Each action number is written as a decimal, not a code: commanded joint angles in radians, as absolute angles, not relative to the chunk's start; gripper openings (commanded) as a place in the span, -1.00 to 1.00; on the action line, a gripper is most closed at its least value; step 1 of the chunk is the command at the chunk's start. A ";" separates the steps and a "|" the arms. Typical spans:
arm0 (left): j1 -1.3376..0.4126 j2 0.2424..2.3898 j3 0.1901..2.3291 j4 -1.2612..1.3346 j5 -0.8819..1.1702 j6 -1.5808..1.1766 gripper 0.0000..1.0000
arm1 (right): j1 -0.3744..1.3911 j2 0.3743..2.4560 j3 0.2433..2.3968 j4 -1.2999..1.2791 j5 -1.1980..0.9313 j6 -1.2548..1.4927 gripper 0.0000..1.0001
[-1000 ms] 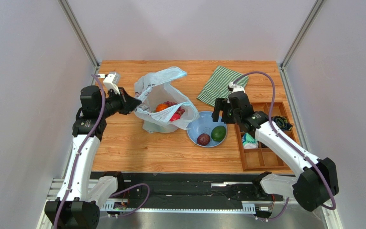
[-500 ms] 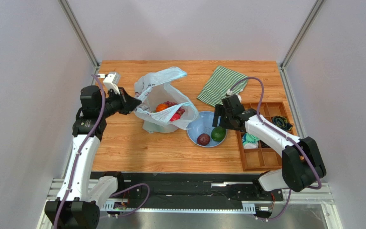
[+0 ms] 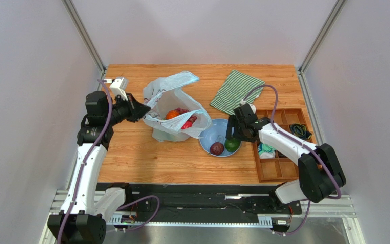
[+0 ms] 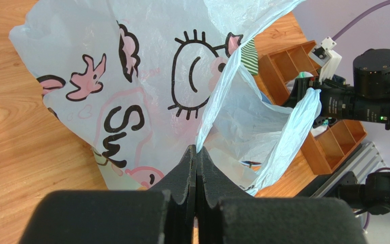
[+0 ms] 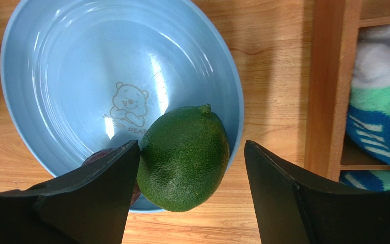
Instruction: Place the fruits into the plastic bag
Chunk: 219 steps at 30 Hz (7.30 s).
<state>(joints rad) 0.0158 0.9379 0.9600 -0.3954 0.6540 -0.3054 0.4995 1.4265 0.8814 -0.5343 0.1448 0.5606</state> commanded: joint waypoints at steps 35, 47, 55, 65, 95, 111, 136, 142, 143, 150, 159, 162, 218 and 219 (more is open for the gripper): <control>0.025 0.925 0.976 -0.360 0.664 -0.304 -1.00 | 0.554 1.201 0.988 -0.549 0.293 0.428 -0.44; 0.025 0.925 0.976 -0.362 0.661 -0.299 -1.00 | 0.672 1.156 1.178 -0.121 0.106 0.390 -0.64; 0.025 0.925 0.976 -0.360 0.663 -0.299 -1.00 | 0.839 1.348 1.339 -0.017 0.123 0.293 -0.63; 0.025 0.927 0.976 -0.359 0.666 -0.299 -1.00 | 0.871 1.621 1.517 -0.115 0.153 0.212 -0.63; 0.023 0.927 0.973 -0.356 0.673 -0.302 -1.00 | 0.868 1.887 1.608 -0.416 0.095 0.210 -0.13; 0.023 0.927 0.974 -0.356 0.673 -0.302 -1.00 | 0.870 1.890 1.615 -0.428 0.069 0.184 0.67; 0.023 0.925 0.974 -0.357 0.667 -0.301 -1.00 | 0.887 1.363 1.327 -0.052 -0.023 0.198 0.63; 0.025 0.925 0.973 -0.357 0.673 -0.304 -1.00 | 0.850 1.258 1.261 -0.190 0.210 0.140 0.72; 0.023 0.925 0.973 -0.356 0.672 -0.302 -1.00 | 0.833 1.250 1.256 -0.216 0.219 0.156 0.73; 0.023 0.923 0.973 -0.357 0.666 -0.302 -1.00 | 0.615 1.137 1.085 -0.322 0.157 0.307 0.72; 0.025 0.922 0.973 -0.357 0.670 -0.302 -1.00 | 0.572 1.123 0.870 -0.433 0.063 0.423 0.75; 0.023 0.922 0.973 -0.357 0.669 -0.301 -1.00 | 0.574 1.150 0.838 -0.422 0.011 0.480 0.74; 0.023 0.914 0.973 -0.354 0.675 -0.301 -1.00 | 0.715 1.095 1.078 -0.091 0.216 0.339 -0.41; 0.023 0.916 0.973 -0.351 0.675 -0.302 -1.00 | 0.729 1.121 1.109 -0.077 0.213 0.333 -0.41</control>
